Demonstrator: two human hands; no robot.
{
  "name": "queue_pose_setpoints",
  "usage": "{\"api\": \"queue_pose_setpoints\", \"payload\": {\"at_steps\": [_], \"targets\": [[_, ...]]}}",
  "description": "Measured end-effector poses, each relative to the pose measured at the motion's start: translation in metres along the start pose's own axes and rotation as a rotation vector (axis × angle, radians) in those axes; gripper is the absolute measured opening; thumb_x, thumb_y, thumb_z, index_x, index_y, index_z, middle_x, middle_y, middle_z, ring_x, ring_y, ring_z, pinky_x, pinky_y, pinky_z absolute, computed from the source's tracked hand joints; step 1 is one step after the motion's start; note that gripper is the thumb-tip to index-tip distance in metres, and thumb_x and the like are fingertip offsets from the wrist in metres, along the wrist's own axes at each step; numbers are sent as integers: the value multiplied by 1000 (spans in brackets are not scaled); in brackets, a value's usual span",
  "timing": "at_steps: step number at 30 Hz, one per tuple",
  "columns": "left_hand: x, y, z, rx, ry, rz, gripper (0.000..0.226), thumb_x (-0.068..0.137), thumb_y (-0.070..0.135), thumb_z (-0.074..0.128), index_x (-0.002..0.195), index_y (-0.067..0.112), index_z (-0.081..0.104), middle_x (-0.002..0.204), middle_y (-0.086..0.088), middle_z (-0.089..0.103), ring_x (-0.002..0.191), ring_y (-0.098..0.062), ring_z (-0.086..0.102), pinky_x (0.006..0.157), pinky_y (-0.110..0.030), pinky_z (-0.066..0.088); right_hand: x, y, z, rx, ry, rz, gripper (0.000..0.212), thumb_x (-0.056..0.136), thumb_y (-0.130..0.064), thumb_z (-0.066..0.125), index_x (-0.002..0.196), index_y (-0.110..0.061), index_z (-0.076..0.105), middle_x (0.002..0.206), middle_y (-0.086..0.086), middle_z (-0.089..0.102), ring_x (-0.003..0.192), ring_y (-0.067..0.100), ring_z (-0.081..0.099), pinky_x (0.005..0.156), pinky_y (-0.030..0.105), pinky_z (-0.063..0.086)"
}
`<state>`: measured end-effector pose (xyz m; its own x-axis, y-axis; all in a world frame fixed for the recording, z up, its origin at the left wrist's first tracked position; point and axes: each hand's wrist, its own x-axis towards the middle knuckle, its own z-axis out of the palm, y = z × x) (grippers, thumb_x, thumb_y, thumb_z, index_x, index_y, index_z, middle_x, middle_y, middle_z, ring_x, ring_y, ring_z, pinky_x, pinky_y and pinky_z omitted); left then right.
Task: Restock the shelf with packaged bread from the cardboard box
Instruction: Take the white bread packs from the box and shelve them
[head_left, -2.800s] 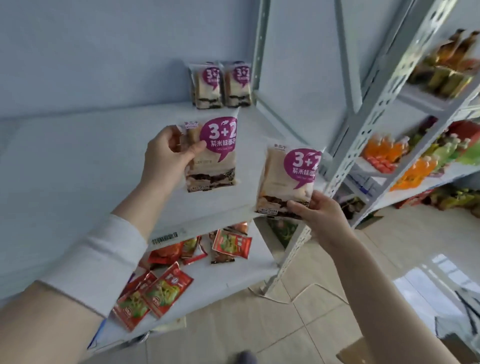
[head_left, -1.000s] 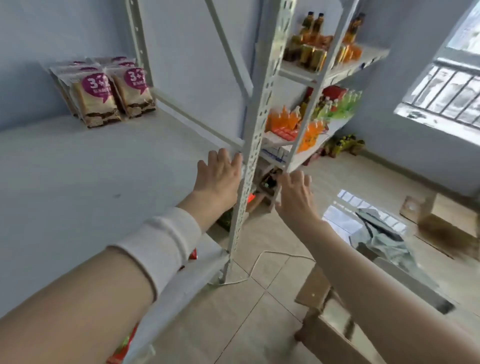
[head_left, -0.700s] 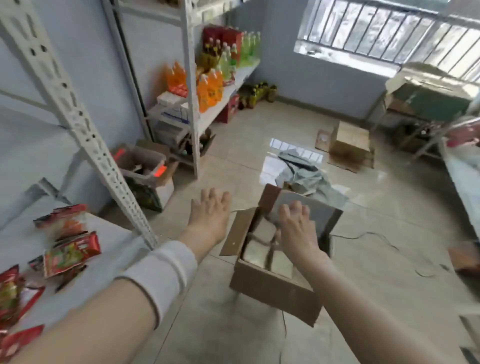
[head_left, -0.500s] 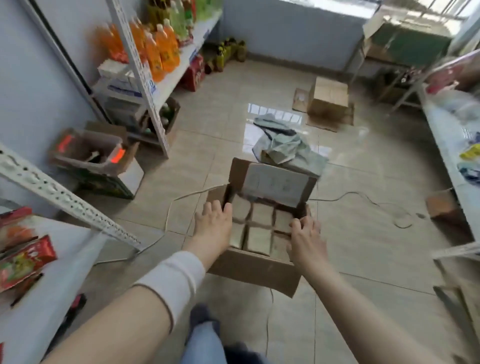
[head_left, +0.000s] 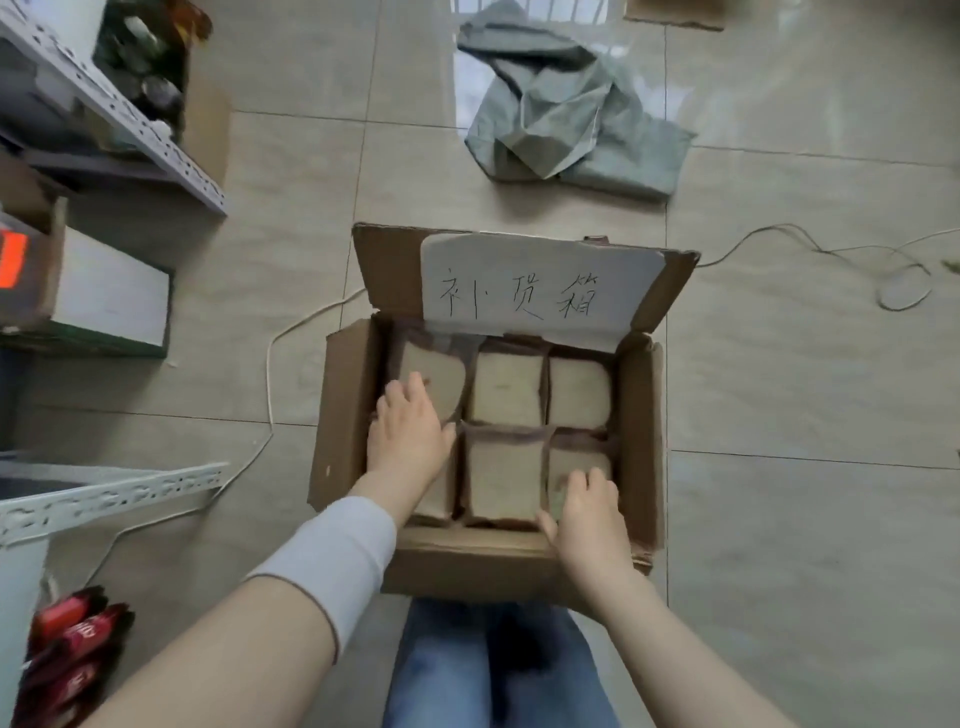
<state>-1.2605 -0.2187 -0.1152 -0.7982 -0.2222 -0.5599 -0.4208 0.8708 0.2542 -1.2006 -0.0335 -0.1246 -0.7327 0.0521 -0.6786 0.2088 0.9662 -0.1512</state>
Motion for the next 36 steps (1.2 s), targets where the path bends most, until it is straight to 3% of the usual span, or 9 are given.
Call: {"api": "queue_pose_setpoints", "payload": {"at_steps": [5, 12, 15, 18, 20, 23, 28, 31, 36], "targets": [[71, -5, 48, -243, 188, -164, 76, 84, 24, 63, 143, 6, 17, 140, -22, 31, 129, -36, 32, 104, -41, 30, 68, 2, 51, 389, -187, 213, 80, 73, -53, 67, 131, -7, 38, 130, 12, 47, 121, 27, 46, 99, 36, 41], [103, -19, 57, -390, 300, -256, 88, 75, 22, 74, 142, 12, 19, 139, -15, 38, 126, -33, 40, 104, -47, 35, 81, 16, 66, 649, -251, 244, 75, 61, -44, 81, 120, -10, 50, 121, 7, 60, 110, 20, 56, 95, 31, 46], [100, -22, 53, -413, 301, -223, 77, 72, 24, 77, 135, 9, 35, 129, -15, 46, 117, -33, 47, 98, -45, 40, 71, 21, 61, 758, -324, 214, 54, 65, -28, 81, 111, -14, 56, 111, 4, 65, 101, 17, 60, 88, 26, 46], [94, -26, 45, -462, 273, -146, 54, 71, 25, 77, 114, 5, 50, 116, -16, 51, 104, -32, 51, 85, -32, 41, 66, 26, 50, 844, -314, 213, 41, 67, -20, 81, 101, -17, 58, 100, 1, 67, 92, 16, 62, 81, 24, 48], [85, -27, 35, -523, 251, -70, 41, 72, 23, 77, 101, 7, 53, 107, -15, 53, 97, -28, 52, 77, -26, 37, 62, 30, 38, 881, -271, 228, 39, 67, -18, 81, 100, -13, 61, 94, -2, 68, 91, 18, 64, 76, 24, 51], [57, -27, 10, -637, 282, 38, 31, 71, 21, 77, 86, 17, 50, 92, -4, 58, 86, -19, 53, 70, -24, 38, 49, 33, 14, 903, -206, 250, 48, 67, -24, 80, 109, -11, 62, 99, 2, 69, 94, 21, 64, 82, 36, 53], [-13, -32, -60, -831, 462, 34, 32, 68, 28, 79, 75, 41, 51, 71, 27, 57, 69, 14, 52, 61, -5, 41, 9, 17, -38, 932, -149, 101, 49, 63, -26, 81, 103, -4, 64, 93, 12, 70, 78, 27, 64, 67, 37, 54], [-72, -49, -107, -960, 601, 7, 29, 69, 28, 78, 76, 39, 53, 74, 24, 58, 70, 10, 53, 61, -5, 43, -29, -11, -74, 960, -212, -45, 33, 66, -21, 79, 96, -19, 66, 97, 9, 72, 87, 24, 68, 71, 36, 56], [-199, -107, -197, -1034, 888, -33, 27, 72, 22, 76, 86, 21, 53, 74, 19, 50, 70, 6, 48, 66, -1, 38, -119, -90, -135, 919, -303, -314, 36, 67, -21, 77, 98, -12, 63, 102, 11, 71, 93, 30, 68, 85, 51, 54]]}}
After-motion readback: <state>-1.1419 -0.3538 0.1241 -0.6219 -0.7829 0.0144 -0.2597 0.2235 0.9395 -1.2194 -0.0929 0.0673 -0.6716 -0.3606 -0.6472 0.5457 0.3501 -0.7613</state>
